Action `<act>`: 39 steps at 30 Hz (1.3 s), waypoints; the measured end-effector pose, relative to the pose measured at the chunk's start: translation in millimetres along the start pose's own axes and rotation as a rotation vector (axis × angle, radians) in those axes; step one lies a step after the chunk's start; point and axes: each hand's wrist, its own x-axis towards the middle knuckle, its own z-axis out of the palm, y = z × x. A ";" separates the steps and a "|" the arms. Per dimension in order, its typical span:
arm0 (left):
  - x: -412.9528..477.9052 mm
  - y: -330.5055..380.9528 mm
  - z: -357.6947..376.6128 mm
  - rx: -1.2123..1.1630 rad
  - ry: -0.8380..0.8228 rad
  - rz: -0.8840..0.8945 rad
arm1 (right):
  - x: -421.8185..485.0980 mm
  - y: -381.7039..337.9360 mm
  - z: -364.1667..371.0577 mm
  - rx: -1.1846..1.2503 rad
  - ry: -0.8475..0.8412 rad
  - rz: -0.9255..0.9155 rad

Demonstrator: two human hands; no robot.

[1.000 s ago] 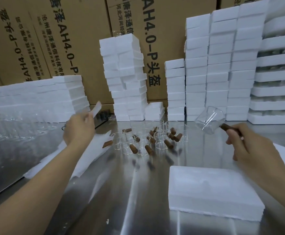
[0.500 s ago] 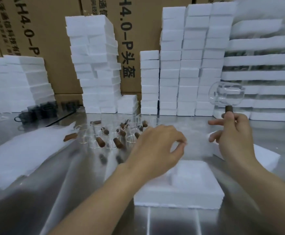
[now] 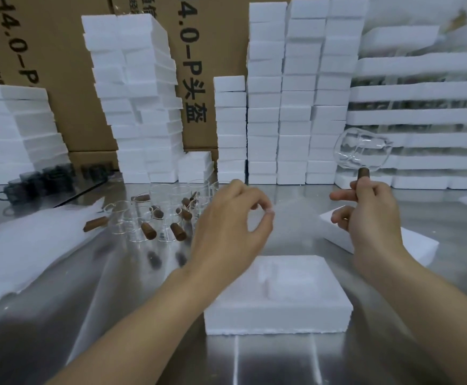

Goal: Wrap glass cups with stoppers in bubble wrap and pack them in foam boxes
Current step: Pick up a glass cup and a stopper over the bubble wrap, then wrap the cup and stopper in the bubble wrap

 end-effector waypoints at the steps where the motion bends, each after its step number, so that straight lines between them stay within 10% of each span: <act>1: 2.4 -2.2 -1.1 -0.035 0.043 -0.039 | -0.7 -0.1 0.0 -0.009 -0.002 -0.009; 12: 13.1 -0.6 -13.3 -0.355 0.267 -0.212 | -9.8 0.8 3.6 -0.030 -0.081 -0.034; 23: 3.8 12.2 -8.8 -0.634 -0.244 -0.234 | -18.9 -5.0 9.3 0.278 -0.363 0.360; 39: 5.6 13.2 -2.2 -0.503 -0.136 -0.409 | -41.9 -13.8 20.6 0.270 -0.542 0.237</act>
